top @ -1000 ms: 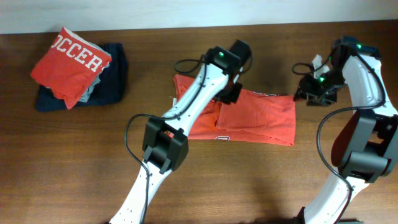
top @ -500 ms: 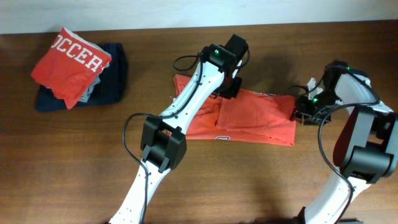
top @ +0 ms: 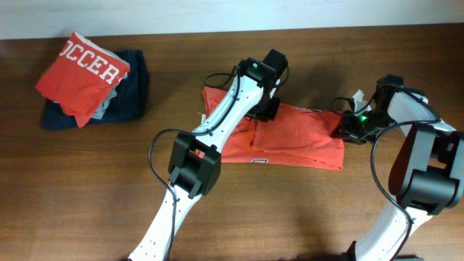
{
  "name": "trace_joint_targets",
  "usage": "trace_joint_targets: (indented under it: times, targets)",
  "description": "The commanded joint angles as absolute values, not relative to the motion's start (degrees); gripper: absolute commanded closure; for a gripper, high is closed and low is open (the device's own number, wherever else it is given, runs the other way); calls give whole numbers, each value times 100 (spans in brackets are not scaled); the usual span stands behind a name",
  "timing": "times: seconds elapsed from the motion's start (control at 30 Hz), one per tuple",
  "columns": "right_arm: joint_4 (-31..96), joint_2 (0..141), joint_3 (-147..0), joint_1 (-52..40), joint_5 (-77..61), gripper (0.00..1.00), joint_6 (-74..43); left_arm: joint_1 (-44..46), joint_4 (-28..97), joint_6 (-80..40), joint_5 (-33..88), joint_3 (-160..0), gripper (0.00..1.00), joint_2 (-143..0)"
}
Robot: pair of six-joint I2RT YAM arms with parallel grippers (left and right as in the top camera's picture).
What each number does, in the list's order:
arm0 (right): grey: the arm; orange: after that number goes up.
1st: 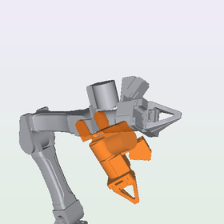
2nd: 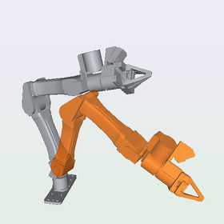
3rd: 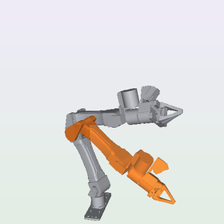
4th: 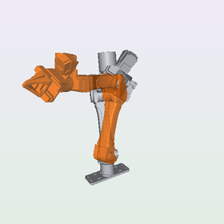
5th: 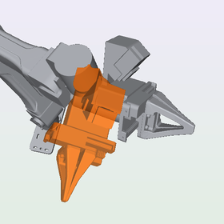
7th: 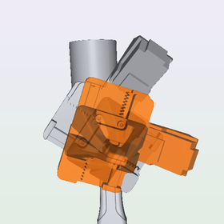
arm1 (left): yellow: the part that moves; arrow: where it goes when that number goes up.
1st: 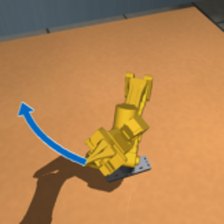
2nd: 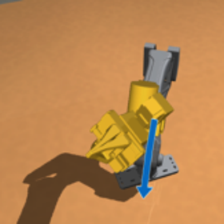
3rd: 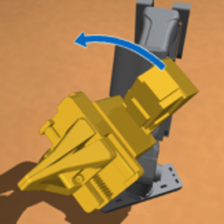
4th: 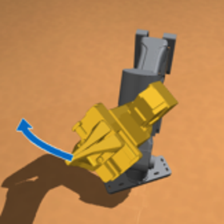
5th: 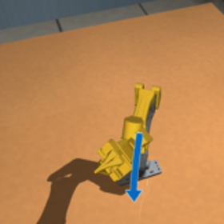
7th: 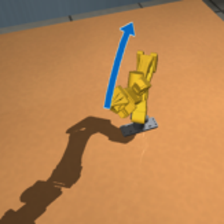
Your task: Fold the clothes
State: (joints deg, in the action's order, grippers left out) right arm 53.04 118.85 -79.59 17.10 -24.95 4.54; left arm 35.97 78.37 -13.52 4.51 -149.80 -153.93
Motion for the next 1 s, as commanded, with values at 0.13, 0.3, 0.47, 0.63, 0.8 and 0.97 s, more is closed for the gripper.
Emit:
trace_joint_targets:
  times: [0.13,0.3,0.47,0.63,0.8,0.97]
  targets:
    - [5301,11845,-7900,1688,-2641,74,454,3614,7841,-1321,517,-15058,78,-15592]
    - [5271,11845,-7902,1691,-2637,96,454,3614,7859,-1319,517,-15174,94,-15587]
    - [5190,11843,-8086,1898,-2639,96,454,3551,8283,-1319,517,-15922,94,-15587]
    - [5487,11843,-8460,2154,-2596,96,580,3312,8635,-1321,517,-17015,91,-15587]
    - [5758,11843,-8696,2504,-2182,96,832,2888,9098,-1323,777,-17983,83,-15450]
    - [5927,11843,-8844,2825,-2185,96,1009,2567,9076,-1323,1970,-17983,84,-15222]
